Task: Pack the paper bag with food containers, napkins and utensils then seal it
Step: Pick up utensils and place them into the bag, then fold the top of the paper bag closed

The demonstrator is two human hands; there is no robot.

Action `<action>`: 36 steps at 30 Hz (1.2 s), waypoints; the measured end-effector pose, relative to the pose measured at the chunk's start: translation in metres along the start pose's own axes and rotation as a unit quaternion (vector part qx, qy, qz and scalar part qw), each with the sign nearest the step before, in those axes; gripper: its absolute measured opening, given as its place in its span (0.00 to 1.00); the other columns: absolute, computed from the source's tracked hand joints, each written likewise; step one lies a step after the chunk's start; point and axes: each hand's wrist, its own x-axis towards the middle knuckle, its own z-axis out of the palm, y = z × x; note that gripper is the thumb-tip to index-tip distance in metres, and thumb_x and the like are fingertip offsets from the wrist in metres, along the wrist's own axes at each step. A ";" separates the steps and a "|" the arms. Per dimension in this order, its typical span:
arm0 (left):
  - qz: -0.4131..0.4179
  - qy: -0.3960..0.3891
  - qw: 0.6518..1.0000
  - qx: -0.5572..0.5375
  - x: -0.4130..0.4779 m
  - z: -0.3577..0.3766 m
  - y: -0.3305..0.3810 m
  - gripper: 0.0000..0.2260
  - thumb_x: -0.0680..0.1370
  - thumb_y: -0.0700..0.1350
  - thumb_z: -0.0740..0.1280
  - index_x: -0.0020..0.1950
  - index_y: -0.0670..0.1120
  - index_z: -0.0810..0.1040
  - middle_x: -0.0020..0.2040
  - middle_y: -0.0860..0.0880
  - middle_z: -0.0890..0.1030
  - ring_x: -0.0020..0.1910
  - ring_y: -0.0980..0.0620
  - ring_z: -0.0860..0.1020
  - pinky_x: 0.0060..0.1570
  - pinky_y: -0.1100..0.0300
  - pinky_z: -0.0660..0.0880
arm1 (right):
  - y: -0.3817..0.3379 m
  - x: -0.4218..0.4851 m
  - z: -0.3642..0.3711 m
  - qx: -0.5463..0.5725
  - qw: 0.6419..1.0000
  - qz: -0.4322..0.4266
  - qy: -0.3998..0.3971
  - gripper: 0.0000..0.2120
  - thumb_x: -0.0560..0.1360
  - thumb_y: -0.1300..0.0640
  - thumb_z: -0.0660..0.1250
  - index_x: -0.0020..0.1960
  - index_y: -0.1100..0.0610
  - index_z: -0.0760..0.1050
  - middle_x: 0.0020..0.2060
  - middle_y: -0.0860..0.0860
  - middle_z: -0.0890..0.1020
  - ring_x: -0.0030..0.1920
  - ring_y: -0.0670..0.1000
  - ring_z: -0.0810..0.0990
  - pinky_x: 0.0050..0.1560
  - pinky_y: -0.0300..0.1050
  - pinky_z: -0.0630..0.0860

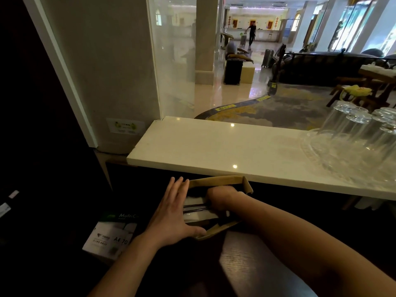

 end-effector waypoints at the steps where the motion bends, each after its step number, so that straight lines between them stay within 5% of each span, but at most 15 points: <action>1: 0.001 0.000 1.000 0.000 0.000 0.000 0.000 0.60 0.58 0.76 0.68 0.76 0.60 0.33 0.77 0.60 0.32 0.73 0.60 0.28 0.72 0.52 0.45 | -0.001 0.001 0.001 0.000 1.000 -0.001 0.014 0.11 0.74 0.52 0.70 0.55 0.54 0.79 0.48 0.51 0.81 0.51 0.55 0.80 0.50 0.53 0.80; 7: 0.005 0.001 1.000 0.001 0.002 0.001 -0.002 0.60 0.58 0.76 0.67 0.76 0.59 0.34 0.77 0.59 0.33 0.73 0.59 0.28 0.73 0.51 0.45 | -0.004 0.000 0.006 0.004 0.996 -0.009 0.085 0.02 0.74 0.56 0.69 0.45 0.53 0.77 0.32 0.47 0.71 0.38 0.53 0.75 0.39 0.49 0.77; 13: 0.009 0.005 1.000 0.005 0.003 0.000 -0.004 0.59 0.59 0.76 0.67 0.76 0.58 0.33 0.77 0.58 0.32 0.73 0.59 0.28 0.73 0.51 0.44 | -0.008 -0.011 0.004 -0.006 0.994 -0.037 0.106 0.06 0.76 0.54 0.65 0.51 0.54 0.78 0.43 0.52 0.81 0.45 0.56 0.81 0.44 0.52 0.81; 19: 0.010 0.024 0.999 -0.031 -0.002 -0.001 -0.006 0.52 0.66 0.75 0.63 0.78 0.56 0.38 0.77 0.60 0.33 0.73 0.61 0.29 0.73 0.49 0.48 | -0.008 -0.061 -0.001 0.063 0.972 -0.107 0.199 0.15 0.75 0.57 0.66 0.61 0.52 0.78 0.53 0.51 0.80 0.54 0.54 0.79 0.51 0.53 0.80; 22: 0.012 0.050 0.996 -0.069 -0.009 -0.003 -0.009 0.51 0.64 0.76 0.64 0.76 0.62 0.38 0.76 0.64 0.33 0.74 0.62 0.31 0.72 0.51 0.49 | 0.001 -0.105 0.009 0.174 0.930 -0.104 0.305 0.15 0.75 0.59 0.66 0.60 0.50 0.79 0.51 0.47 0.81 0.54 0.48 0.78 0.53 0.46 0.78; 27: -0.061 0.082 0.986 -0.132 -0.032 0.008 -0.033 0.58 0.56 0.75 0.73 0.73 0.70 0.38 0.74 0.70 0.35 0.75 0.63 0.40 0.70 0.53 0.52 | 0.029 -0.158 0.055 0.395 0.782 0.050 0.479 0.13 0.71 0.70 0.69 0.47 0.53 0.83 0.41 0.44 0.83 0.44 0.43 0.81 0.44 0.41 0.78; 30: -0.120 0.069 0.975 -0.173 -0.038 0.025 -0.044 0.60 0.56 0.64 0.80 0.75 0.67 0.42 0.76 0.66 0.44 0.75 0.57 0.52 0.70 0.56 0.58 | 0.043 -0.152 0.082 0.485 0.760 0.130 0.413 0.19 0.70 0.70 0.71 0.52 0.48 0.79 0.44 0.46 0.84 0.48 0.44 0.82 0.51 0.45 0.79; 33: -0.149 0.063 0.962 -0.219 -0.024 0.037 -0.044 0.56 0.59 0.52 0.83 0.78 0.56 0.51 0.78 0.51 0.57 0.75 0.49 0.59 0.72 0.50 0.62 | 0.051 -0.130 0.091 0.545 0.785 0.103 0.274 0.40 0.65 0.63 0.80 0.72 0.50 0.66 0.62 0.45 0.76 0.62 0.48 0.76 0.64 0.49 0.75; 36: -0.164 0.078 0.933 -0.312 -0.004 0.041 -0.035 0.53 0.60 0.46 0.84 0.78 0.53 0.57 0.74 0.48 0.67 0.72 0.46 0.66 0.69 0.43 0.66 | 0.053 -0.099 0.084 0.552 0.796 0.072 0.235 0.55 0.60 0.60 0.83 0.78 0.55 0.54 0.66 0.45 0.68 0.66 0.46 0.69 0.64 0.41 0.70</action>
